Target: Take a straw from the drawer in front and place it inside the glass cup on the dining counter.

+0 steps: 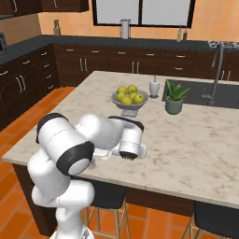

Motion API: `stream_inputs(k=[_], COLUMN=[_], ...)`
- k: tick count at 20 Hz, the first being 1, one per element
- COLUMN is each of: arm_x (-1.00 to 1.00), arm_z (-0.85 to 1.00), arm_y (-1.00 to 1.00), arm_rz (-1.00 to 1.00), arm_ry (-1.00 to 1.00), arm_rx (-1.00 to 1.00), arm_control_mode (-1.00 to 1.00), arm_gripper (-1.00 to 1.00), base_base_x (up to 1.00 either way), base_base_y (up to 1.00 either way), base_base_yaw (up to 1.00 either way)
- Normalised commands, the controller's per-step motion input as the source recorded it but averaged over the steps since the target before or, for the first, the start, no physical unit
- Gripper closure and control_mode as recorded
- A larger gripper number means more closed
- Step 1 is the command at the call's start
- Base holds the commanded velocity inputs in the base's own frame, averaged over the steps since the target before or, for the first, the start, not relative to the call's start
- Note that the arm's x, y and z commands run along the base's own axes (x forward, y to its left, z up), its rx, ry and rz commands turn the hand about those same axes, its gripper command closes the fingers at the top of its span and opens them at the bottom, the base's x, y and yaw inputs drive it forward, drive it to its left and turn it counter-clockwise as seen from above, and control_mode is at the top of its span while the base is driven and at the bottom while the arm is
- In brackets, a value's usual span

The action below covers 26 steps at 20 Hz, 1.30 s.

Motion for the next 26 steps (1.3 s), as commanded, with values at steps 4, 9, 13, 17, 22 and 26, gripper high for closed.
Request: stream_inputs(k=[4,9,13,17,22,26], arm_x=[-0.13,-0.27,-0.34,-0.58,-0.82,-0.67], arm_z=[0.15,0.62,0.92,0.99,0.86,0.67], arm_y=[0.0,-0.05,-0.01,0.0,0.17,0.33], arm_rz=[0.0,0.0,0.0,0.0,0.0,0.0], arm_ry=[-0.06,-0.11,-0.12,-0.28,-0.51,-0.66], arm_rx=[0.0,0.0,-0.01,-0.14,-0.39,-0.58], arm_control_mode=[-1.0,-1.0,-1.0,-1.0,-1.0,-1.0], arm_gripper=[-1.0,-1.0,-1.0,-1.0,-1.0,-1.0], base_base_x=[0.0,0.0,0.0,0.0,0.0,0.0], base_base_y=[0.0,0.0,0.0,0.0,0.0,0.0], base_base_yaw=[0.0,0.0,0.0,0.0,0.0,0.0])
